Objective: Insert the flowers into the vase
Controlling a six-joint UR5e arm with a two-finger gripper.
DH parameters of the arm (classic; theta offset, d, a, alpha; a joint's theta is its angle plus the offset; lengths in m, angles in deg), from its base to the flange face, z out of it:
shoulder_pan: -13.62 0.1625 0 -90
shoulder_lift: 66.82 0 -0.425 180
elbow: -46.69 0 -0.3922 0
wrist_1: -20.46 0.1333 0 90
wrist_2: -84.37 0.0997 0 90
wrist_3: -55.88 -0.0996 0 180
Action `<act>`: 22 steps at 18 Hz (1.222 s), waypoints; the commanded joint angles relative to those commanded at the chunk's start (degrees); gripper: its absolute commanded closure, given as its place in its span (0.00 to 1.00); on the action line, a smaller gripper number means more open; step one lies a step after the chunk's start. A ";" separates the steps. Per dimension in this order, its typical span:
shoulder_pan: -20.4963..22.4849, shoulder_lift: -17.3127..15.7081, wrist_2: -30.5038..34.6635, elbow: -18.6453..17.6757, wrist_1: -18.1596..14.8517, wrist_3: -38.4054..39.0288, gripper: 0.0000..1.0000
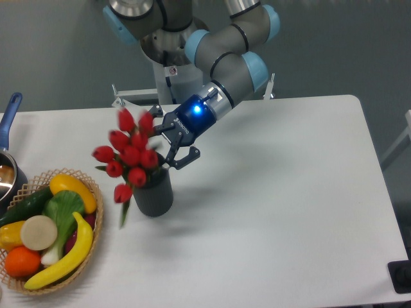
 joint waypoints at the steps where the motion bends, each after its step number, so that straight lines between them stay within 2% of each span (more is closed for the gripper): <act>1: 0.09 -0.09 0.61 0.00 0.00 -0.09 0.00; 8: 1.67 -1.93 3.60 -0.35 0.00 0.09 0.00; 13: 4.56 -6.14 8.25 -1.23 -0.09 0.09 0.00; 19: 10.89 -13.79 22.65 -0.27 -0.09 -0.27 0.00; 20: 11.42 -14.67 26.94 0.87 -0.09 -0.26 0.00; 22: 11.86 -14.24 32.06 2.45 -0.35 -0.09 0.00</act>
